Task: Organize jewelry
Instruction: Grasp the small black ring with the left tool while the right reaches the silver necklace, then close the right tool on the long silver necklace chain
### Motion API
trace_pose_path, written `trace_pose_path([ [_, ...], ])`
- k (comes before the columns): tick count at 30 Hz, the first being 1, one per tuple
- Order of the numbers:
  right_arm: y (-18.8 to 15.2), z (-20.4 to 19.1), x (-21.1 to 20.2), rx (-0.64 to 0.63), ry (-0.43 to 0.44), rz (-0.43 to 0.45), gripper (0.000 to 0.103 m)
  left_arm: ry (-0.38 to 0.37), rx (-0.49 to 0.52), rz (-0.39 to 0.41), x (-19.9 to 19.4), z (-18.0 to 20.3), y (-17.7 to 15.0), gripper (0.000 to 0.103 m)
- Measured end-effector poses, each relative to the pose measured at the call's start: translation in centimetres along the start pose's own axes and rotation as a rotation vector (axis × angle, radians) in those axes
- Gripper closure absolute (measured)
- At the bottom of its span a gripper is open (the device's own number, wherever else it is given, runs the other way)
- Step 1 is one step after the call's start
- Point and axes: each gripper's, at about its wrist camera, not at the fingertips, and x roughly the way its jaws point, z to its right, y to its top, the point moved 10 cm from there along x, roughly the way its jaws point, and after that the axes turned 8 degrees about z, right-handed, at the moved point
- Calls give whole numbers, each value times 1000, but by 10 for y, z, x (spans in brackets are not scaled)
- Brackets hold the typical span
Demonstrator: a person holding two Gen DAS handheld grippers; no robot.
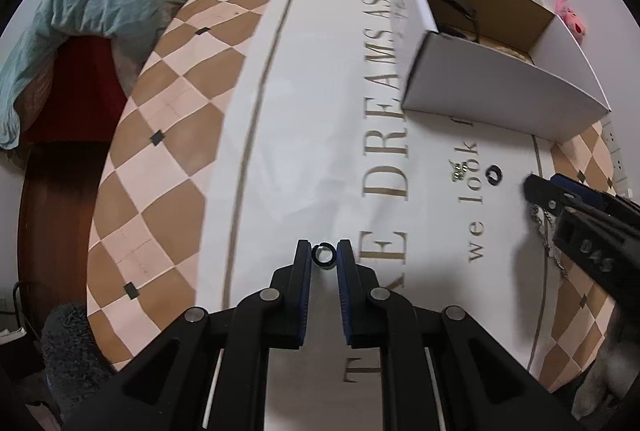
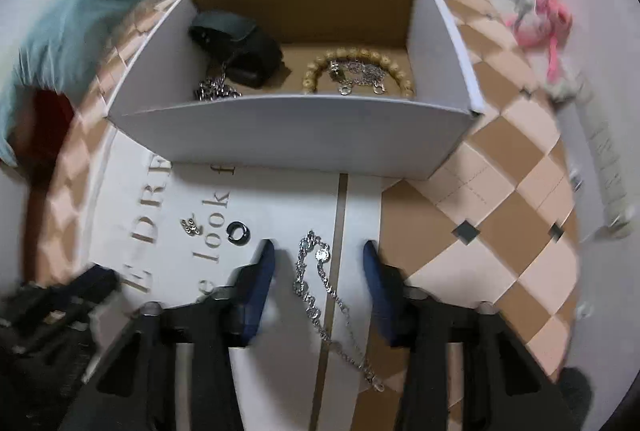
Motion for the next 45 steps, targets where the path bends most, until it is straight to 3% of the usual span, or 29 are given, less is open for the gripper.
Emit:
trace_pose_path([
  [1,0,0,0,-2,-2,3,94,0,-3,0,0,-2,0,93],
  [5,-2,1,1,10,6,6,96,-6,-8,-2,-1,-1,1,93],
  [10,0,13,-25,129,103,28,103,-40,-8,13,-14,8,6,93],
  [19,28,36,-100,208,222,138,103,-142,6,104,-68,36,38,93],
  [22,33,30,-101,209,286,95,103,-167,11,140,-84,43,54,93],
  [24,33,29,-90,181,266,79,103,-167,15,154,-86,43,60,93],
  [25,27,26,-76,156,244,26,102,-159,20,159,-85,44,61,93],
  [27,18,20,-56,147,249,-33,99,-150,17,143,-77,43,58,93],
  [28,13,15,-46,120,233,-50,89,-145,16,136,-74,43,55,93],
  [29,10,13,-40,99,216,-52,72,-135,18,125,-68,42,51,93],
  [31,3,4,-22,53,184,-75,58,-122,16,95,-56,39,42,93],
  [34,-5,2,-5,0,121,-88,58,-104,10,62,-43,34,29,93],
  [36,-7,0,-2,-23,89,-68,59,-93,9,42,-35,30,21,93],
  [39,-9,-3,-1,-84,25,-39,72,-80,7,23,-28,25,11,93],
  [41,-9,-6,-2,-94,23,-28,93,-77,2,15,-25,23,8,93],
  [45,-10,-7,-3,-118,6,-16,94,-77,-11,12,-24,20,5,93],
])
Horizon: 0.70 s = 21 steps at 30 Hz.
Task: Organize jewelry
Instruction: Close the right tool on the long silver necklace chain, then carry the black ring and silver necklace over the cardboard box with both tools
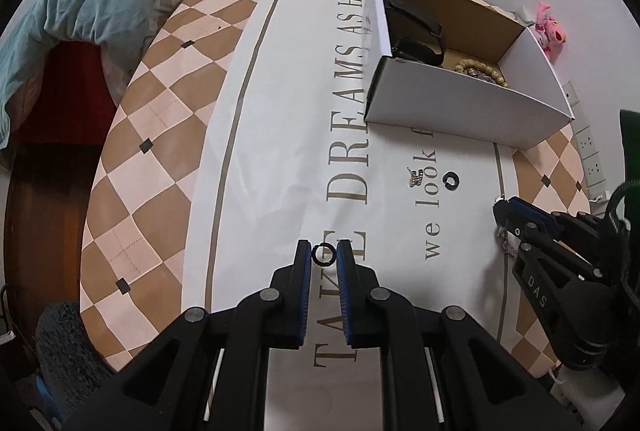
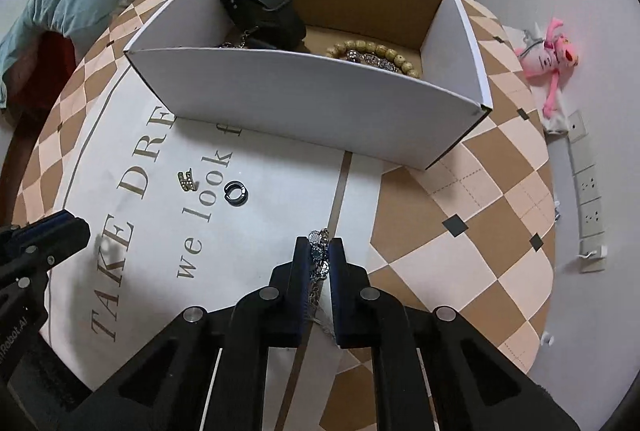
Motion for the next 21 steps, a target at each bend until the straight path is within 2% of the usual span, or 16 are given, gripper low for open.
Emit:
trace_pose_path([
  [5,3,3,-18,70,57,33,95,-15,-1,16,-9,3,4,93],
  [9,13,13,-58,160,157,89,95,-45,2,48,-26,10,15,93],
  [11,21,17,-75,181,178,119,95,-67,6,72,-39,16,24,93],
  [21,94,38,-151,211,249,270,95,-185,25,187,-96,47,93,93],
])
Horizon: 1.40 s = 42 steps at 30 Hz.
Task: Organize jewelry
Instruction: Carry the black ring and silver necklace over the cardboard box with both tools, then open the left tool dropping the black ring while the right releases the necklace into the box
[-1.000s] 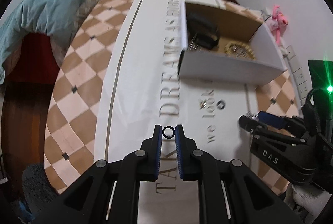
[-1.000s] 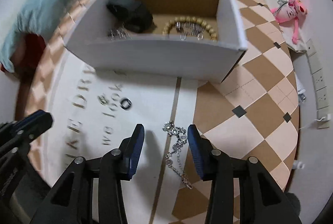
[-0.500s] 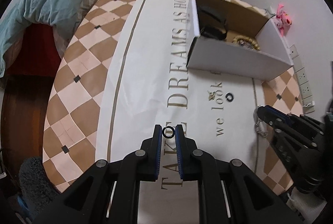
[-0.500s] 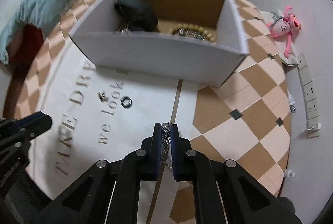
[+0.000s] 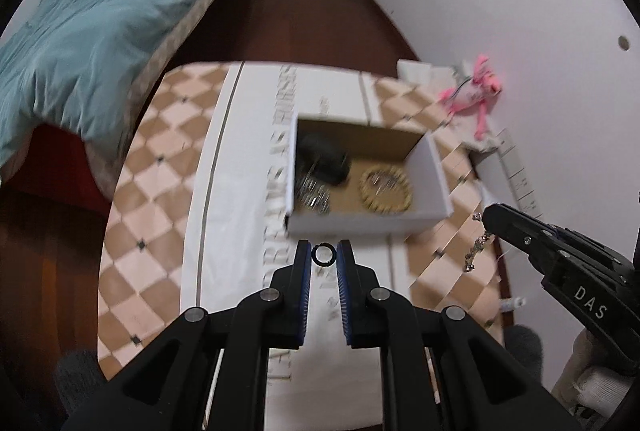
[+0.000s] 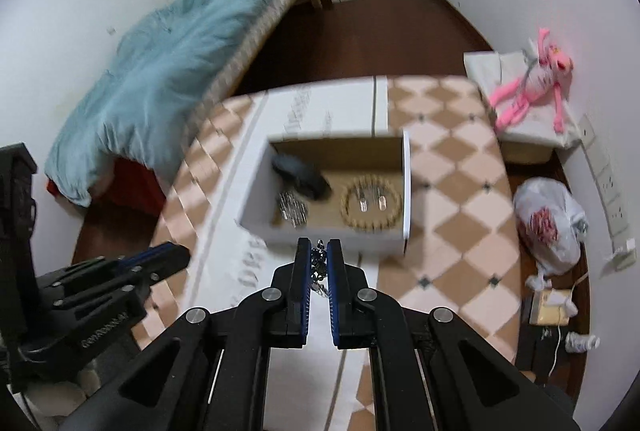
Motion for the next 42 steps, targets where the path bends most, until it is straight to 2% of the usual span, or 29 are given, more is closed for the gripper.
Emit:
trace_pose_path([
  [4,36,-7,0,-28,8,23,95,-33,25,10,5,11,30,93],
  [8,53,-3,23,-21,8,-19,95,-54,50,-25,27,18,45,93],
  [16,50,24,82,50,-3,-145,95,-112,-14,-133,76,18,55,93],
  [20,48,36,104,75,-7,-194,95,-117,-57,-183,96,17,60,92],
  [23,44,43,117,106,5,-239,95,-95,-57,-214,109,15,62,89],
  [25,42,48,124,114,-3,-265,94,-76,-48,-210,112,12,66,77],
  [26,41,50,127,114,-5,-277,94,-63,-45,-203,113,9,69,61],
  [27,39,52,129,115,-11,-289,94,-46,-45,-200,114,6,70,38],
  [28,38,55,130,113,-15,-297,93,-38,-50,-196,115,3,72,29],
  [29,37,56,131,112,-16,-301,91,-34,-58,-188,114,-1,74,20],
  [30,36,58,131,113,-21,-304,88,-25,-64,-183,114,-5,75,19],
  [31,36,59,131,110,-28,-304,77,-8,-66,-181,113,-10,75,18],
  [32,36,61,130,104,-35,-305,60,5,-66,-178,113,-14,75,17],
  [34,34,63,128,90,-51,-300,44,34,-63,-168,112,-21,74,16],
  [37,28,66,126,79,-80,-299,40,88,-51,-149,108,-33,67,15],
  [39,25,71,123,36,-151,-283,23,122,-38,-131,105,-40,64,13],
  [40,23,74,121,15,-183,-276,9,143,-28,-121,103,-43,61,12],
  [41,22,76,119,-11,-220,-268,4,160,-20,-112,102,-45,60,8],
  [42,19,78,116,-25,-253,-262,4,178,-10,-101,101,-48,58,6],
])
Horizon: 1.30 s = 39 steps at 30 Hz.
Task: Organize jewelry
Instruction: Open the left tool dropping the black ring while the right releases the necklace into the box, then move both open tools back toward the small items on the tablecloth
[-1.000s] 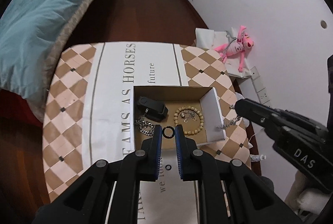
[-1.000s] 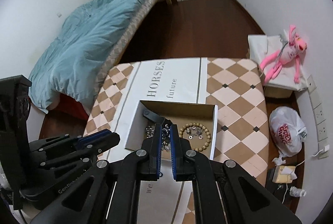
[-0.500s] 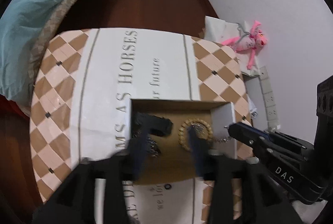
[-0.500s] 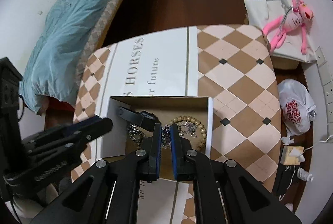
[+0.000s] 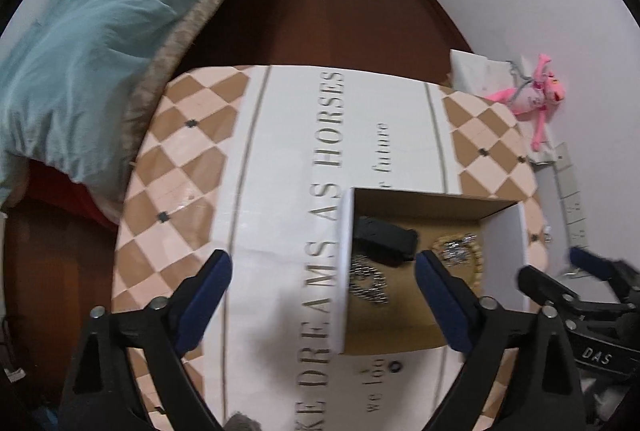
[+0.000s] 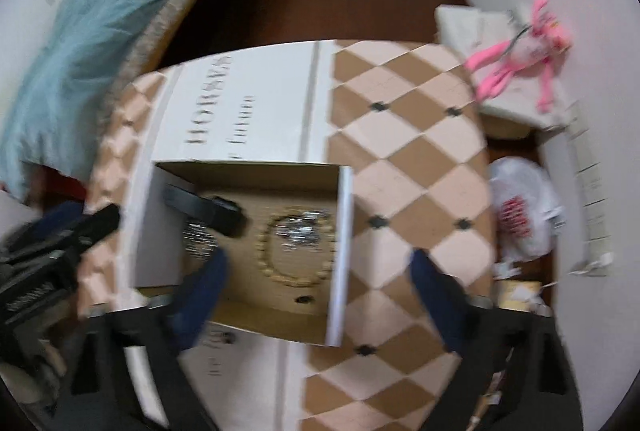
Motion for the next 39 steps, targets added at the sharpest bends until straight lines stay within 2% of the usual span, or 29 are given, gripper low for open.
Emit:
trace_pose_path([
  [6,-13,7,-8,-13,-99,40,3,45,5,34,-8,-9,-15,6],
  [14,-23,8,-36,20,-122,104,3,66,32,102,-38,-6,-22,6],
  [23,-29,9,-95,35,-142,220,3,33,42,191,-91,7,-22,5],
  [28,-34,6,-124,57,-113,261,3,8,29,217,-111,11,-26,5],
  [33,-47,0,-120,64,-93,243,3,19,13,204,-110,4,-35,5],
  [35,-60,-8,-104,61,-70,206,3,55,9,175,-101,-4,-46,6],
  [39,-91,-28,-64,34,-31,138,3,172,1,60,-66,-31,-81,6],
])
